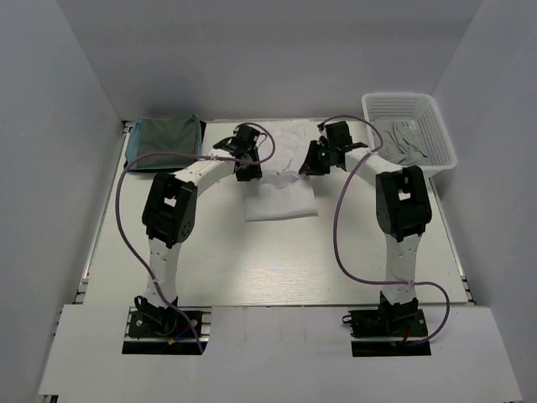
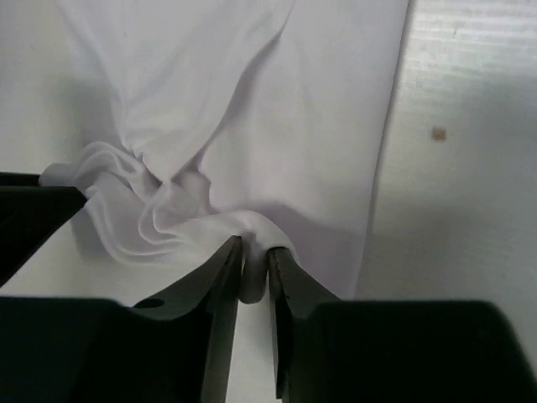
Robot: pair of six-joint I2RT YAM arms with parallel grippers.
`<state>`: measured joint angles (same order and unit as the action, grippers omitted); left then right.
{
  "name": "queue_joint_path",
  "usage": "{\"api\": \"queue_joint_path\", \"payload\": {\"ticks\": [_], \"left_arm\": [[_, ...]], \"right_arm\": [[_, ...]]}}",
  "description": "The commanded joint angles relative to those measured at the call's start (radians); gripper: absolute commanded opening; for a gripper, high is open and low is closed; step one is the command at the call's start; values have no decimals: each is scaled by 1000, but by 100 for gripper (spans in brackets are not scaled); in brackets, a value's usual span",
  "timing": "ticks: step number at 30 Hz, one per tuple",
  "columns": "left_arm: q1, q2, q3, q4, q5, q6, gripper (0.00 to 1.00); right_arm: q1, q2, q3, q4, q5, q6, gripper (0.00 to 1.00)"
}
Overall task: Fold and stack the t-shirts
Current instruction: Fold the folded rectangular tshirt in 1/3 of the way
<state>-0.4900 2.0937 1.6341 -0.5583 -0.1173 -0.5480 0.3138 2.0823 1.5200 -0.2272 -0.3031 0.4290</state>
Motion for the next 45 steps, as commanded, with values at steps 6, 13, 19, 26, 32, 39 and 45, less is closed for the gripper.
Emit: {"api": "queue_joint_path", "payload": {"ticks": [6, 13, 19, 26, 32, 39, 45], "left_arm": [[91, 72, 299, -100, 34, 36, 99], [91, -148, -8, -3, 142, 36, 99], [64, -308, -301, 80, 258, 25, 99], [45, -394, -525, 136, 269, 5, 99], [34, -353, -537, 147, 271, -4, 99], [25, -293, -537, 156, 271, -15, 91], [25, -235, -533, 181, 281, -15, 66]], "right_arm": [[-38, 27, 223, 28, -54, -6, 67], [-33, -194, -64, 130, -85, 5, 90], [-31, -387, -429, 157, -94, 30, 90], [-41, -461, -619, 198, -76, 66, 90], [-53, -384, -606, 256, -129, 122, 90], [-65, -318, -598, 287, -153, 157, 76], [-81, -271, -607, 310, -166, 180, 48]]}}
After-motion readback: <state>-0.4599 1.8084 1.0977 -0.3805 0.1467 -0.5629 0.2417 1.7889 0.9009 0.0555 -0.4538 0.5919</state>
